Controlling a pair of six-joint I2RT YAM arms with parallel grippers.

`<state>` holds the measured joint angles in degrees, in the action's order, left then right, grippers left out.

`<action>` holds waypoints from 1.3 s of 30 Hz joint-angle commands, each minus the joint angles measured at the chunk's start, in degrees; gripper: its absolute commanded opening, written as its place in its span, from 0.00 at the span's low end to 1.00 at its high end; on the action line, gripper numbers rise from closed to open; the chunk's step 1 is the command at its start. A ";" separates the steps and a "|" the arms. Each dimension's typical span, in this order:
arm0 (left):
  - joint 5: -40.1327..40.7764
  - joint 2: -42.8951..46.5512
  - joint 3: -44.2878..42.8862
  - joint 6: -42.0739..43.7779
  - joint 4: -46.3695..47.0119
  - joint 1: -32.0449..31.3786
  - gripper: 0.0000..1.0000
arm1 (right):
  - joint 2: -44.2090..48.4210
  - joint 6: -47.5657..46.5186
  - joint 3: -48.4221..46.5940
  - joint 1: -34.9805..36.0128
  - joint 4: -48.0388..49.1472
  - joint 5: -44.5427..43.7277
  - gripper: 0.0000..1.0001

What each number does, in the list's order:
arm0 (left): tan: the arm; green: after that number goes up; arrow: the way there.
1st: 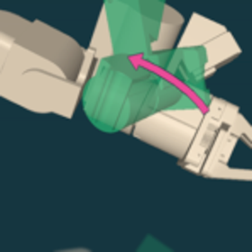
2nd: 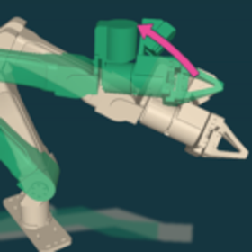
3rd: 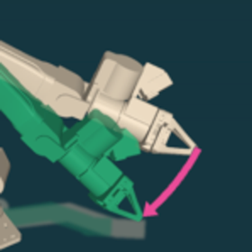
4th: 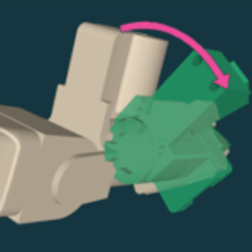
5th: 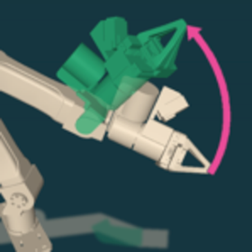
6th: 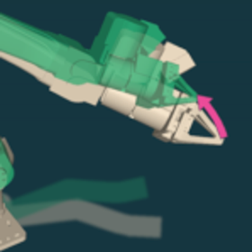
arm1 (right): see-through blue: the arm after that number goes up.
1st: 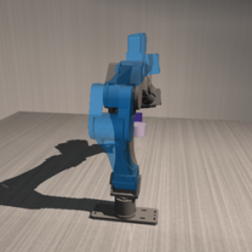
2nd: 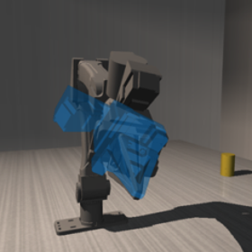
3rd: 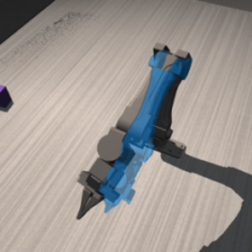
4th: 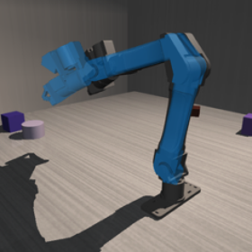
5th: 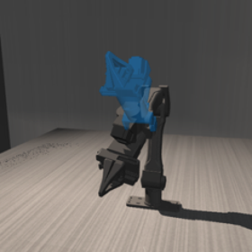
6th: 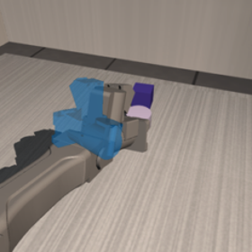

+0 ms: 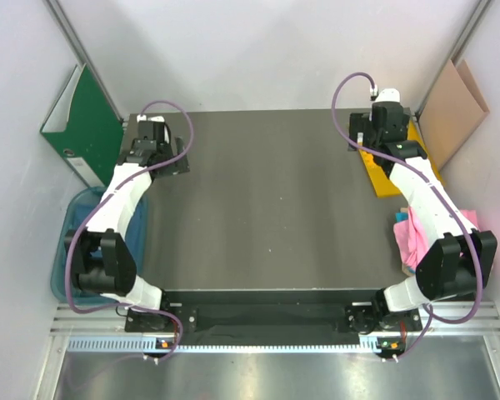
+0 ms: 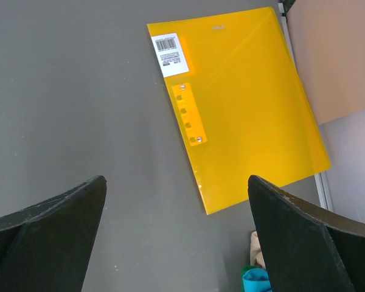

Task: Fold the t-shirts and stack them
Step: Grab crumpled tshirt from bin with the left arm

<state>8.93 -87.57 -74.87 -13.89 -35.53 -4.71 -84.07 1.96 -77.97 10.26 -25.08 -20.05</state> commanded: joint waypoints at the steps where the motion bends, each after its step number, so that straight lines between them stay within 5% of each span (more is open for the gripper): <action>1: 4.34 0.74 -3.96 1.23 -0.22 -0.21 0.99 | 0.40 -0.46 0.37 0.90 1.88 0.63 1.00; 6: 9.69 1.52 -4.23 3.95 0.55 -0.21 0.99 | 1.10 -1.08 2.38 1.08 2.75 0.98 1.00; 11: 23.21 -5.66 -13.08 2.39 -11.81 -0.04 0.99 | 2.94 -1.52 5.29 1.16 4.07 0.10 1.00; 14: 26.92 -4.64 -12.85 1.59 -11.58 0.66 0.99 | 3.30 -1.43 5.99 1.16 4.86 -0.34 1.00; 22: 22.46 0.73 -6.88 -4.29 -12.19 12.95 0.99 | 3.04 -1.52 6.78 1.25 5.22 0.72 1.00; 31: 0.05 5.57 8.31 -12.20 -9.13 35.01 0.99 | 1.37 -1.43 6.00 1.78 4.52 2.56 1.00; 39: -2.86 0.39 14.05 -13.70 -7.62 36.61 0.98 | 0.14 -1.52 5.03 1.95 3.90 3.62 0.99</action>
<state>9.56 -84.84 -61.32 -25.47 -45.82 31.68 -83.70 1.04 -71.55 11.51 -22.33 -17.37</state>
